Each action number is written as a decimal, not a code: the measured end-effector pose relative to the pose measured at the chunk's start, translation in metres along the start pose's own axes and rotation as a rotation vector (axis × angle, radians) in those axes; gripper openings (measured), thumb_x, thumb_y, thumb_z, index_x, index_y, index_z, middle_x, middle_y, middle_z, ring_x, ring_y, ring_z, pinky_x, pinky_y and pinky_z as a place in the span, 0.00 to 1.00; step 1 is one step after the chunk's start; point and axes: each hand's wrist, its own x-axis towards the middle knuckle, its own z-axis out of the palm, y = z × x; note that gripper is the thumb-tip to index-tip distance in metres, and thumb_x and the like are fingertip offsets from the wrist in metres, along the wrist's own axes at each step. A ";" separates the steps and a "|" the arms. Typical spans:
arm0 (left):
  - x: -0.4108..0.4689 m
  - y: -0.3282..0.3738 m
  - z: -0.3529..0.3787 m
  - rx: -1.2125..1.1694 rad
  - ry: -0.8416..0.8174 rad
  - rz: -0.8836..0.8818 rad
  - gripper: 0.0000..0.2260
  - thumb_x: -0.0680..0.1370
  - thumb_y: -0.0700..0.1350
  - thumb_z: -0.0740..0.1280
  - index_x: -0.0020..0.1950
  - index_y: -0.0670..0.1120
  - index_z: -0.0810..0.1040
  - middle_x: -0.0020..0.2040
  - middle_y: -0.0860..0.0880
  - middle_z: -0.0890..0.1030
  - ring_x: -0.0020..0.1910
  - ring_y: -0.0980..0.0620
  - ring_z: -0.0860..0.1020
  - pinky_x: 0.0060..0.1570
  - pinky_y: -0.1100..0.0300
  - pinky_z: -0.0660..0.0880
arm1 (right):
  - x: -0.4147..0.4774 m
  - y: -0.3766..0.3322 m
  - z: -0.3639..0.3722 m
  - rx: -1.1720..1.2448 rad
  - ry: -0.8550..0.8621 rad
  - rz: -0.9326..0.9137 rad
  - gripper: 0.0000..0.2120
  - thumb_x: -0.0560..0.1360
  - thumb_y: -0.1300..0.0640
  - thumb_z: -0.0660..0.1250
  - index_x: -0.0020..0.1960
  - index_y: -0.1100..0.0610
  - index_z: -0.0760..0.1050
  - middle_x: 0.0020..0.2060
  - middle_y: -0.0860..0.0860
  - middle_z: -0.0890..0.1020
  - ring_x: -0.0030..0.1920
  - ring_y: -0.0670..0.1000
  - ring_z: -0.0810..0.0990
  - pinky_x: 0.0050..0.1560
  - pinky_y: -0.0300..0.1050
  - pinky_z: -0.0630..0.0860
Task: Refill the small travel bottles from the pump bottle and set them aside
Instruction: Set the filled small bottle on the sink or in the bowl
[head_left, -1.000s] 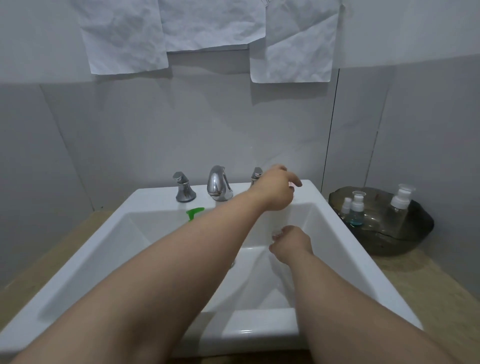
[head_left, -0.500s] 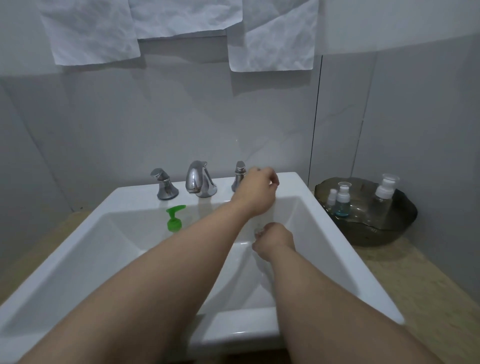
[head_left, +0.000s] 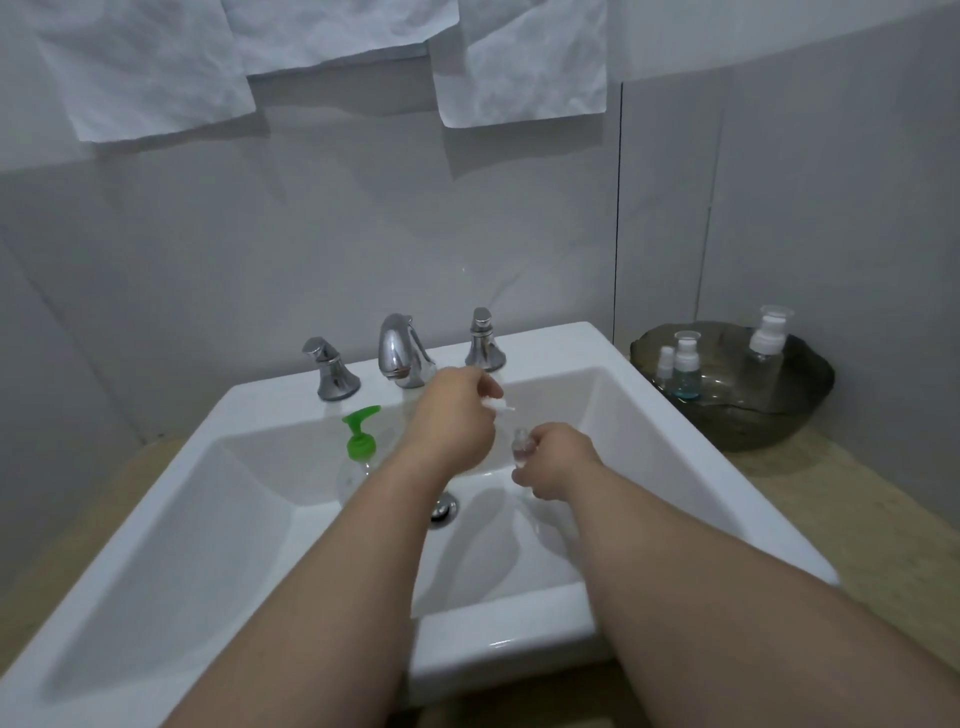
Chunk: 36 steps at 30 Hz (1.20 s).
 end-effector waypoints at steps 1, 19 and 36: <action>0.000 0.001 0.002 -0.003 0.012 0.026 0.11 0.80 0.37 0.65 0.60 0.46 0.82 0.60 0.46 0.79 0.57 0.48 0.78 0.49 0.66 0.66 | 0.000 0.000 0.000 0.006 -0.006 -0.007 0.03 0.75 0.59 0.71 0.48 0.55 0.78 0.47 0.54 0.83 0.50 0.58 0.86 0.55 0.51 0.83; 0.004 -0.012 0.008 0.153 -0.186 0.077 0.08 0.82 0.43 0.66 0.60 0.45 0.82 0.54 0.48 0.80 0.48 0.51 0.77 0.47 0.62 0.70 | -0.004 -0.001 0.002 0.097 -0.076 -0.135 0.10 0.73 0.60 0.74 0.52 0.51 0.77 0.46 0.50 0.81 0.42 0.54 0.80 0.50 0.45 0.80; 0.010 -0.018 0.006 0.256 -0.283 0.013 0.13 0.82 0.54 0.67 0.48 0.45 0.80 0.45 0.50 0.79 0.45 0.50 0.75 0.43 0.59 0.68 | -0.007 0.000 0.001 0.053 -0.133 -0.169 0.12 0.74 0.59 0.76 0.57 0.53 0.83 0.39 0.42 0.76 0.37 0.47 0.77 0.51 0.42 0.78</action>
